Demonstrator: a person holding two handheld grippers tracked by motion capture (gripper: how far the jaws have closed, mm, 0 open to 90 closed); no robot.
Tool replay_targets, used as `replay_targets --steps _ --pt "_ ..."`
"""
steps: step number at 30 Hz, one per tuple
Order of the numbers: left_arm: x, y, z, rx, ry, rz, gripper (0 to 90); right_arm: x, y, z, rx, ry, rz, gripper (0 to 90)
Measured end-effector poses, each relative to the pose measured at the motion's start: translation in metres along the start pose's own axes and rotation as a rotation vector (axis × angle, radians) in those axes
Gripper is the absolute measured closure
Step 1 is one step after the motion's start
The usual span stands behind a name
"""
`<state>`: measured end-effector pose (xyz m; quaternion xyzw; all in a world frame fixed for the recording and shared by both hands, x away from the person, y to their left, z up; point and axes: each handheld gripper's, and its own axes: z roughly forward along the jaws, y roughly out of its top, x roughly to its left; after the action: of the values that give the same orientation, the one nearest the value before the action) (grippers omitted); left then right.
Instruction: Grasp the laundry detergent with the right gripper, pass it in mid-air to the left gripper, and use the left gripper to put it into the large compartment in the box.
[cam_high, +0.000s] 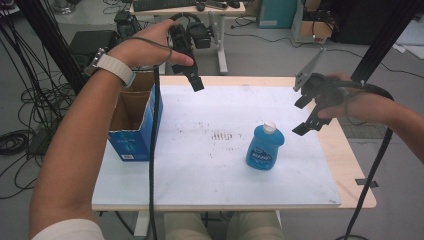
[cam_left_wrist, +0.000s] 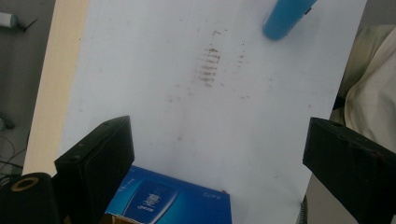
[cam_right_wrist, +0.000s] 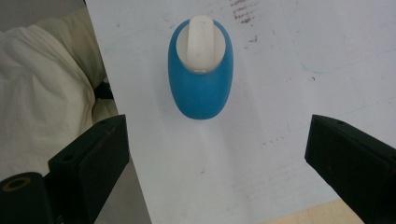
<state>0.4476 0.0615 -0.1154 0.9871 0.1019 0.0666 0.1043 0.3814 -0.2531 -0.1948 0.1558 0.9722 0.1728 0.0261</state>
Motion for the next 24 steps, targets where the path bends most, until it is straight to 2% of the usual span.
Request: replay_targets --steps 4,6,7,9,10,12,13,14,15,17,18,20,22,23,24 --pt "0.0 0.0 0.001 -0.004 0.0 0.0 9.2 -0.001 -0.006 0.007 -0.012 0.008 -0.001 6.7" --pt "0.0 0.001 0.0 0.022 -0.001 0.006 9.2 -0.001 -0.009 0.009 -0.015 0.008 0.01 6.7" --pt "0.0 0.001 0.002 -0.002 0.001 0.002 9.2 -0.001 -0.011 0.012 -0.022 0.011 0.014 6.7" --pt "0.0 0.001 0.002 -0.001 0.002 0.005 9.2 -0.001 -0.013 0.014 -0.025 0.013 0.018 6.6" --pt "0.001 0.002 0.0 0.026 0.0 0.012 9.2 -0.001 -0.014 0.016 -0.027 0.016 0.023 6.6" --pt "0.0 0.001 0.003 0.001 0.0 0.005 9.2 -0.001 -0.017 0.019 -0.023 0.025 0.018 6.6" --pt "0.001 0.002 0.002 0.025 -0.002 0.01 9.2 -0.001 -0.017 0.019 -0.025 0.026 0.022 6.7" --pt "0.001 0.002 0.002 0.025 -0.002 0.01 9.2 -0.001 -0.017 0.019 -0.025 0.026 0.022 6.7" --pt "0.001 0.002 0.004 -0.001 -0.001 0.004 9.2 -0.001 -0.019 0.021 -0.034 0.027 0.029 6.7" --pt "0.001 0.002 0.002 0.025 -0.002 0.009 9.2 -0.002 -0.019 0.021 -0.033 0.029 0.018 6.7" --pt "0.0 0.001 0.005 0.0 -0.001 0.002 9.2 -0.001 -0.021 0.022 -0.042 0.031 0.029 6.7" --pt "0.001 0.002 0.004 0.019 -0.002 0.007 9.2 -0.001 -0.021 0.023 -0.044 0.031 0.028 6.7" --pt "0.001 0.001 0.005 0.003 -0.001 0.005 9.2 0.0 -0.023 0.024 -0.042 0.032 0.031 6.7" --pt "0.001 0.002 0.004 0.028 -0.001 0.011 9.2 0.0 -0.023 0.025 -0.044 0.033 0.031 6.7" --pt "0.001 0.002 0.005 0.012 0.0 0.009 9.2 0.0 -0.024 0.025 -0.047 0.033 0.031 6.7"
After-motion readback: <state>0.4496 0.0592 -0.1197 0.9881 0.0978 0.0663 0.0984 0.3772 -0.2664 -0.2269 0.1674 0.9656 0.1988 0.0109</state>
